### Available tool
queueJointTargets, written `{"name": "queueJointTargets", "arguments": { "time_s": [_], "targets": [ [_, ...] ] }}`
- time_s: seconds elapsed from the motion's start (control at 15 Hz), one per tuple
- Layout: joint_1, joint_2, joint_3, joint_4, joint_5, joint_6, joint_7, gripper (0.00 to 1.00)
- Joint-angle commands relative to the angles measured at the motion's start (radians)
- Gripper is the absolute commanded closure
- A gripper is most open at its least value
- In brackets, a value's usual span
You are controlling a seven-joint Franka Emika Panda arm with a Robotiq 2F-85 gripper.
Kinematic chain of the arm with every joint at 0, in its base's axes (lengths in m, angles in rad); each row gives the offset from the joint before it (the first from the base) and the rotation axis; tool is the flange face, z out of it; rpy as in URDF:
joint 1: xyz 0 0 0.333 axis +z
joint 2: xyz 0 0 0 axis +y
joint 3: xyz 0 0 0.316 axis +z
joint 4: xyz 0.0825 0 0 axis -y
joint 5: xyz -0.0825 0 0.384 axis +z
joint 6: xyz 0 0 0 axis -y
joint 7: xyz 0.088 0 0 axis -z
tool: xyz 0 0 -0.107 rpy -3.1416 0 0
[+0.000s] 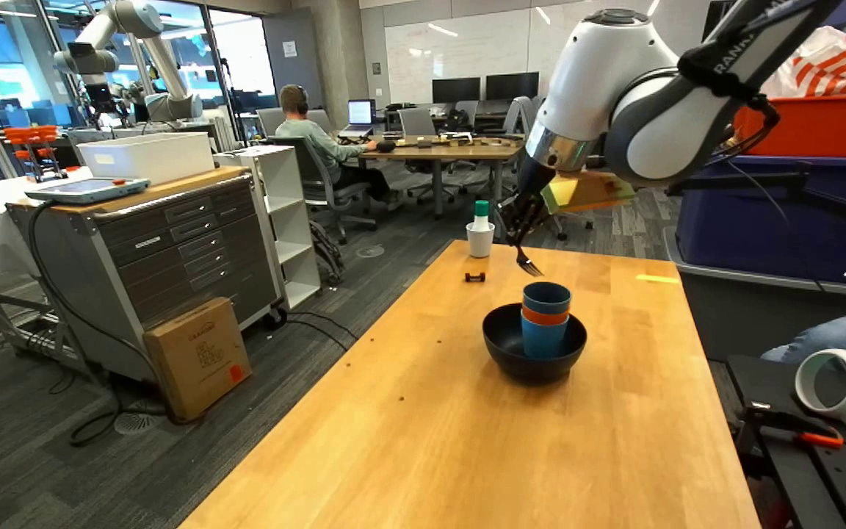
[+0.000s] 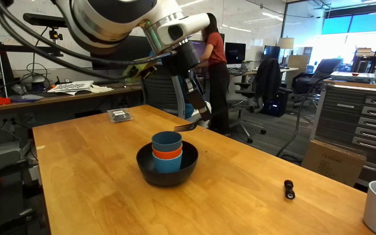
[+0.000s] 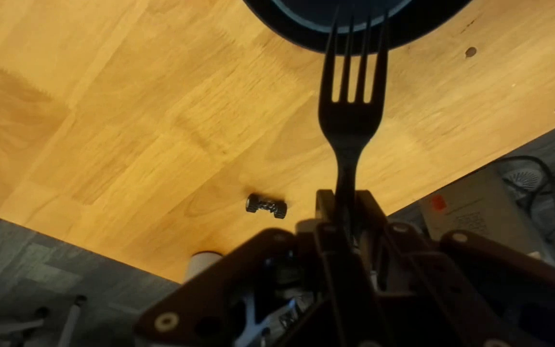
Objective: Stack the cups in the bowl then put the fork in the dark blue cup
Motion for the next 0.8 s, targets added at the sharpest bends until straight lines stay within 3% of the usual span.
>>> {"name": "queueJointTargets", "arguments": {
  "time_s": [0.0,0.33,0.73],
  "targets": [
    [0.038,-0.058,-0.077,-0.09,-0.215,0.14,0.067,0.87],
    [0.029,-0.077,-0.097,-0.185,-0.34,0.268,0.06,0.87],
    [0.025,-0.114,-0.11,-0.265,-0.387,0.401,0.04,0.87]
  ]
}}
